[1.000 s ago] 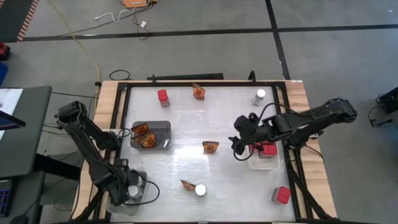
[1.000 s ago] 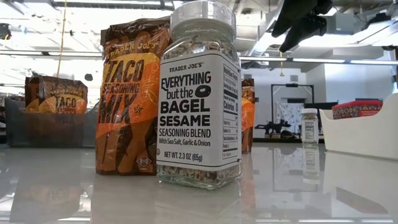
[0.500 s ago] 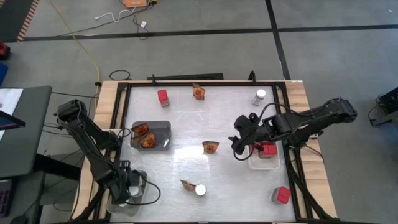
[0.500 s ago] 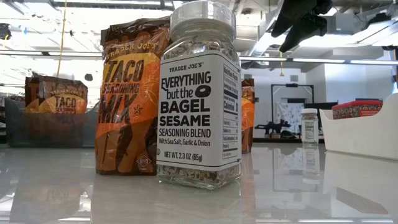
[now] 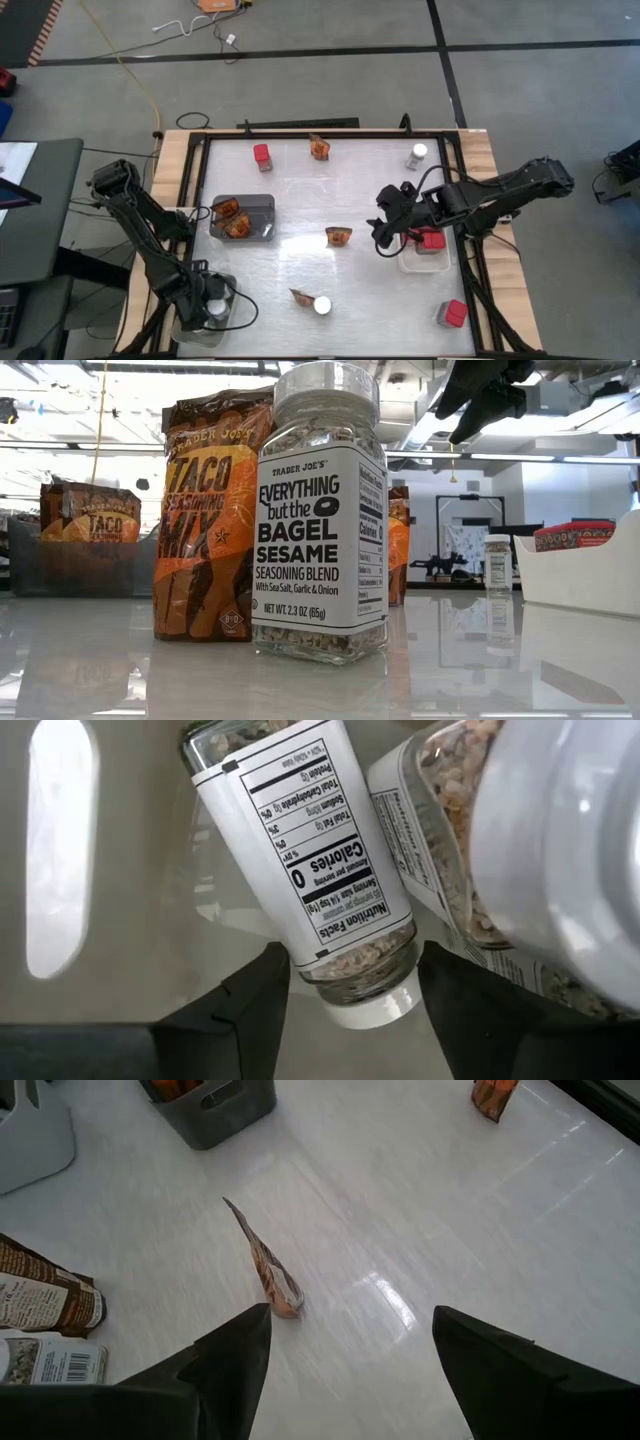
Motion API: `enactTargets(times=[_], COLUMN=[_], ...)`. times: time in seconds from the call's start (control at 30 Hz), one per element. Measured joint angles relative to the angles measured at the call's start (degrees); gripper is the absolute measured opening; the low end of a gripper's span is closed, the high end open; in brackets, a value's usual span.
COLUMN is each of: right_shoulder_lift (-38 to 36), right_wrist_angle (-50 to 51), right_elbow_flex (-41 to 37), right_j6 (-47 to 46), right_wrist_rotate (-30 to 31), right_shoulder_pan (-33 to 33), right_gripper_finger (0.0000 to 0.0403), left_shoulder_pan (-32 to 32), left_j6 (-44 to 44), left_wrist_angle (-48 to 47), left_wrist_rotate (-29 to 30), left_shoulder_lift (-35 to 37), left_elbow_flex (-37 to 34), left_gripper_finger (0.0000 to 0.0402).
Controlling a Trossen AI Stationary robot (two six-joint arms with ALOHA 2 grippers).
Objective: Sort spices by type
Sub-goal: Adjust the white spice bottle inside the gray bin
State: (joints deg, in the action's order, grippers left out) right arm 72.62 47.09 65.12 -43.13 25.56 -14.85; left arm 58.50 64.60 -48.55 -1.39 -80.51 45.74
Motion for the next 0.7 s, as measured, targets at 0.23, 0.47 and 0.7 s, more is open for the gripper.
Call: enactTargets(times=[0.23, 0.47, 0.7], right_shoulder_lift=[0.0, 0.0, 0.0], right_wrist_angle=[0.0, 0.0, 0.0], right_elbow_flex=[0.0, 0.0, 0.0], right_j6=[0.0, 0.0, 0.1], right_wrist_rotate=[0.0, 0.0, 0.0], right_shoulder_pan=[0.0, 0.0, 0.0], right_gripper_finger=[0.0306, 0.0306, 0.0306], left_shoulder_pan=[0.0, 0.0, 0.0], left_j6=[0.2, 2.9, 6.9], left_wrist_angle=[-0.1, -0.3, -0.6], left_wrist_rotate=[0.2, 0.3, 0.8], left_shoulder_lift=[0.0, 1.1, 4.8], left_elbow_flex=[0.0, -0.1, -0.1], left_gripper_finger=[0.0175, 0.0103, 0.0049])
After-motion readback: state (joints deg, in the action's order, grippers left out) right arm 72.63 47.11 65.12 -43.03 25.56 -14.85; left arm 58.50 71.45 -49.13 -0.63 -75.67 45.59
